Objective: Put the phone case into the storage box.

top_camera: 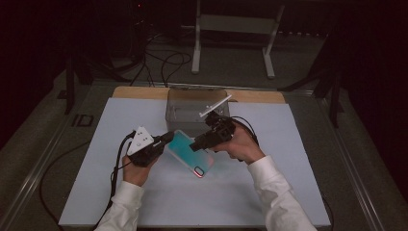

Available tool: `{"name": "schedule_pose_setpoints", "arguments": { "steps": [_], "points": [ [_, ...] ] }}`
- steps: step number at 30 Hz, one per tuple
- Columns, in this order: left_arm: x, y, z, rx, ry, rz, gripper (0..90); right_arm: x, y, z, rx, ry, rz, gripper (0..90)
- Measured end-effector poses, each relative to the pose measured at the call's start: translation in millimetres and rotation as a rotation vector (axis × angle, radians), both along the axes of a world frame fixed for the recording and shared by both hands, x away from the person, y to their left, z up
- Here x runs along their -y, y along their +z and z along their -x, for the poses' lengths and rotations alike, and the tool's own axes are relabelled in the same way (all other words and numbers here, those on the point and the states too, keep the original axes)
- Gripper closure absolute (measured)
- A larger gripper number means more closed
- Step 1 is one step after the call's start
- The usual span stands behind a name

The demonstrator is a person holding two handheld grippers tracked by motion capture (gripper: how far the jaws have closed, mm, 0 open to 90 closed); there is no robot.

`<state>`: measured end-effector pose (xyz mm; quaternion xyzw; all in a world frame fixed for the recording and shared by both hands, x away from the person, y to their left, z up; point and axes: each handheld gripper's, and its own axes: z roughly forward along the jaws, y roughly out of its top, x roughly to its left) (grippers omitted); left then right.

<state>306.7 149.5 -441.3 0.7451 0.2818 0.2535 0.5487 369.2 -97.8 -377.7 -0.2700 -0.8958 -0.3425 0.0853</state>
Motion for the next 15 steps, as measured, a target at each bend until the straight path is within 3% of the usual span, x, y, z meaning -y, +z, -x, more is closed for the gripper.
{"name": "schedule_pose_setpoints", "arguments": {
  "steps": [5,15],
  "points": [
    [0.5,0.0,1.0,0.016,-0.02,0.002,88.9,-3.7,-2.7,-0.6,-0.043,0.021,0.006,72.1],
    [1.2,-0.2,1.8,0.032,-0.029,-0.002,88.9,-7.7,-8.2,-2.1,-0.094,0.028,0.015,77.6]
  ]
}}
